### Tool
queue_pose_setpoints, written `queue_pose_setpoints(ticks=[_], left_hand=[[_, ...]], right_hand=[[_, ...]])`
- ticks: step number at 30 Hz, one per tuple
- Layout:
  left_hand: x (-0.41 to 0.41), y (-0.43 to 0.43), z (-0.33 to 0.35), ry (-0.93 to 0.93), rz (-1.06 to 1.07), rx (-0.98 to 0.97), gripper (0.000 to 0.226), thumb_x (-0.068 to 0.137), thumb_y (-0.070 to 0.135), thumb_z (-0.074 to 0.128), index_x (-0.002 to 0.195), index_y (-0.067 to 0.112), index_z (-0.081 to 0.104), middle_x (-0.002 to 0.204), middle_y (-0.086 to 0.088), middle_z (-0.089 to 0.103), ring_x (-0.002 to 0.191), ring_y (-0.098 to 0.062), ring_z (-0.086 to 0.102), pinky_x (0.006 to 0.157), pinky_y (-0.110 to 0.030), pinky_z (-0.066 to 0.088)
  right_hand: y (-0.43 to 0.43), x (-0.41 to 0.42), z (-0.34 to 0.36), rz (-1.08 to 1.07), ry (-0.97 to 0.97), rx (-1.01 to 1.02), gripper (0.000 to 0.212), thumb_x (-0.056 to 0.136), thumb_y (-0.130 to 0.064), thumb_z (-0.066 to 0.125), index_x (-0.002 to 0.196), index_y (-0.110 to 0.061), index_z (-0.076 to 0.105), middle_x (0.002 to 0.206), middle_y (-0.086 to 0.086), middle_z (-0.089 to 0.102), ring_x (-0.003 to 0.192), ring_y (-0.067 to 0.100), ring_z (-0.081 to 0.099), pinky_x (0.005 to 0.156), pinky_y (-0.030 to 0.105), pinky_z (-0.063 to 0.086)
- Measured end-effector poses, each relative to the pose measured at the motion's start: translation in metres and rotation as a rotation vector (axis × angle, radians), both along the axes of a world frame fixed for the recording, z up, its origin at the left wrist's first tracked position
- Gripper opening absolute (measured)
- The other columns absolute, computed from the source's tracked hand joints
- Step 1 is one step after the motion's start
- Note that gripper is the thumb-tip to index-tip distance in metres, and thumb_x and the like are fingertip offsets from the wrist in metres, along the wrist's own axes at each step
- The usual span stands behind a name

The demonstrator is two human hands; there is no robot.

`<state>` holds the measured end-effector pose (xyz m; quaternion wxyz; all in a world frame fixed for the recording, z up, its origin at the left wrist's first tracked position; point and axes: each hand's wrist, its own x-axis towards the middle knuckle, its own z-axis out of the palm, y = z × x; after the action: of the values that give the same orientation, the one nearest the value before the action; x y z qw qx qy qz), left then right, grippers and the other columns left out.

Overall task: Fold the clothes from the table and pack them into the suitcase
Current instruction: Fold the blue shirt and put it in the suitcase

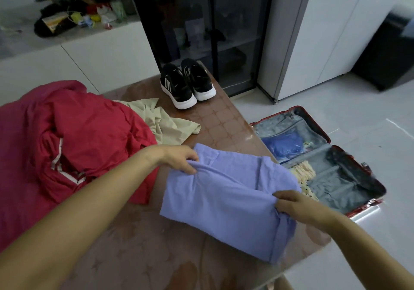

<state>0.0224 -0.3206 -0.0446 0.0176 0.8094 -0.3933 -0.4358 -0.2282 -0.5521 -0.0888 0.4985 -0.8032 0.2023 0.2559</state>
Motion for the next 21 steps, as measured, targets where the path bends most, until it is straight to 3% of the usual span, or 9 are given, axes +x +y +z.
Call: queue_pose_setpoints(ticks=[3, 5, 7, 9, 12, 16, 18, 21], left_hand=[[0.017, -0.022, -0.012, -0.052, 0.11, -0.114, 0.007, 0.089, 0.015, 0.061, 0.091, 0.009, 0.06, 0.087, -0.001, 0.054, 0.082, -0.015, 0.05, 0.07, -0.027, 0.039], [0.019, -0.035, -0.025, -0.149, 0.221, -0.2, 0.003, 0.088, 0.013, 0.06, 0.089, 0.016, 0.06, 0.092, -0.001, 0.059, 0.091, -0.019, 0.057, 0.073, -0.028, 0.042], [0.012, -0.041, -0.041, -0.271, 0.369, -0.287, 0.016, 0.089, 0.014, 0.057, 0.104, 0.016, 0.062, 0.108, -0.006, 0.062, 0.102, -0.025, 0.058, 0.079, -0.028, 0.042], [-0.007, -0.041, -0.055, -0.403, 0.457, -0.353, 0.041, 0.092, 0.023, 0.053, 0.132, 0.014, 0.049, 0.132, -0.009, 0.05, 0.119, -0.027, 0.048, 0.097, -0.031, 0.038], [-0.044, -0.034, -0.07, -0.54, 0.293, -0.384, 0.071, 0.088, 0.057, 0.028, 0.147, 0.019, 0.031, 0.153, -0.005, 0.027, 0.141, -0.027, 0.024, 0.116, -0.039, 0.019], [-0.082, -0.023, -0.091, -0.539, -0.058, -0.184, 0.082, 0.072, 0.08, -0.006, 0.147, 0.046, -0.002, 0.158, 0.011, -0.015, 0.145, -0.026, -0.017, 0.114, -0.055, -0.008], [-0.086, -0.024, -0.103, -0.555, -0.059, -0.133, 0.081, 0.066, 0.081, -0.016, 0.141, 0.05, -0.017, 0.153, 0.013, -0.028, 0.142, -0.028, -0.026, 0.112, -0.06, -0.011], [-0.085, -0.031, -0.112, -0.575, -0.034, -0.108, 0.078, 0.067, 0.077, -0.014, 0.14, 0.051, -0.02, 0.147, 0.013, -0.036, 0.141, -0.028, -0.028, 0.111, -0.063, -0.01]], right_hand=[[-0.016, 0.025, 0.001, -0.107, -0.059, -0.066, 0.019, 0.088, -0.015, 0.05, 0.071, -0.009, 0.052, 0.073, 0.007, 0.047, 0.068, 0.017, 0.04, 0.065, 0.031, 0.033], [-0.026, 0.039, 0.002, -0.156, -0.134, -0.203, 0.023, 0.08, -0.028, 0.049, 0.064, -0.011, 0.047, 0.065, 0.004, 0.045, 0.063, 0.019, 0.039, 0.059, 0.031, 0.031], [-0.031, 0.045, -0.005, -0.199, -0.198, -0.404, 0.022, 0.076, -0.034, 0.045, 0.062, -0.017, 0.045, 0.059, 0.001, 0.046, 0.059, 0.02, 0.041, 0.054, 0.029, 0.031], [-0.027, 0.042, -0.016, -0.252, -0.213, -0.603, 0.019, 0.079, -0.034, 0.041, 0.071, -0.022, 0.053, 0.069, 0.002, 0.056, 0.067, 0.024, 0.052, 0.057, 0.028, 0.039], [-0.01, 0.032, -0.034, -0.262, -0.272, -0.882, 0.034, 0.087, -0.035, 0.044, 0.11, -0.018, 0.062, 0.111, 0.01, 0.06, 0.099, 0.034, 0.056, 0.083, 0.04, 0.043], [0.034, 0.026, -0.052, -0.064, -0.489, -0.89, 0.053, 0.083, -0.055, 0.039, 0.12, -0.025, 0.063, 0.133, 0.012, 0.055, 0.115, 0.039, 0.052, 0.099, 0.052, 0.032], [0.051, 0.029, -0.064, 0.043, -0.466, -0.88, 0.059, 0.088, -0.066, 0.031, 0.129, -0.033, 0.056, 0.145, 0.01, 0.044, 0.13, 0.041, 0.038, 0.106, 0.057, 0.018], [0.058, 0.032, -0.084, 0.139, -0.345, -0.888, 0.068, 0.086, -0.075, 0.02, 0.138, -0.039, 0.042, 0.152, 0.008, 0.034, 0.137, 0.042, 0.024, 0.104, 0.062, 0.015]])
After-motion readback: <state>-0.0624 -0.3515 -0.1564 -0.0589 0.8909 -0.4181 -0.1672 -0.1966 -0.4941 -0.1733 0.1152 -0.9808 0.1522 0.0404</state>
